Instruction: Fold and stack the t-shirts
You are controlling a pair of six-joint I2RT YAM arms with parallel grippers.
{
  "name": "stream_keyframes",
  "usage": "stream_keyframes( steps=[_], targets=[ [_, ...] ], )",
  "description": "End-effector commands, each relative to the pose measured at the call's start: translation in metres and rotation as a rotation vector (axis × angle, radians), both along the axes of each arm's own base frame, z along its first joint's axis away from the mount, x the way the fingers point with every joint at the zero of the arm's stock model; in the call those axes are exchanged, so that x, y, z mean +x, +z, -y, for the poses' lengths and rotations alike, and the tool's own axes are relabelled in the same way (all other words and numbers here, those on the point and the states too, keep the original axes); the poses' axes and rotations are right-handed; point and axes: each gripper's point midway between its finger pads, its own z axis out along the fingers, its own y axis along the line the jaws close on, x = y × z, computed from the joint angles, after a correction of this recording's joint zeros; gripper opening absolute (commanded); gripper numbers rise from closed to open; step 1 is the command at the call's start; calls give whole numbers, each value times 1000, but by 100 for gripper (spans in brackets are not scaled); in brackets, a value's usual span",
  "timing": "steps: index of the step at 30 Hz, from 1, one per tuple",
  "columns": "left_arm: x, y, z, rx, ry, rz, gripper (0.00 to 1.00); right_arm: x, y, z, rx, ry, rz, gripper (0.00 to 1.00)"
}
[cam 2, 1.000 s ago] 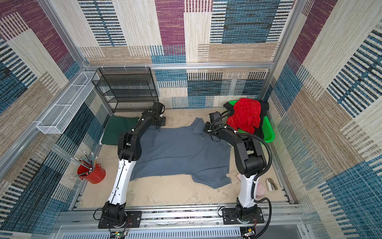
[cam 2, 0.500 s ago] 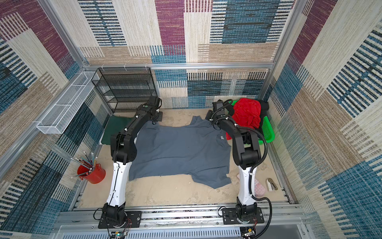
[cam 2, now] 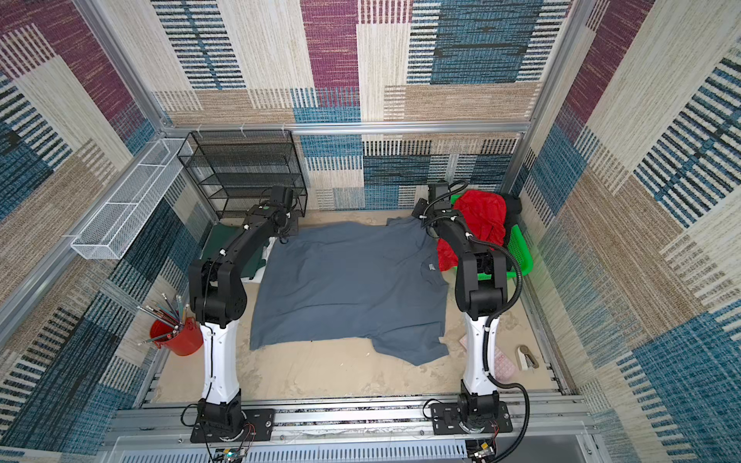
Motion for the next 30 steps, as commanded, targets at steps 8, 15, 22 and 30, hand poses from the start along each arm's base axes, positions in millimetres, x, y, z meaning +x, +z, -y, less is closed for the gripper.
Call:
stream_keyframes(
  steps=[8,15,22,30],
  targets=[
    [10,13,-10,-32,42,61,0,10,26,0,43,40,61,0],
    [4,15,-9,-46,43,48,0,12,30,-6,42,79,55,0],
    [-17,2,-13,-77,84,52,0,-11,28,1,35,73,61,0],
    [-46,-14,-8,-191,128,51,0,-42,24,3,59,80,70,0]
  ],
)
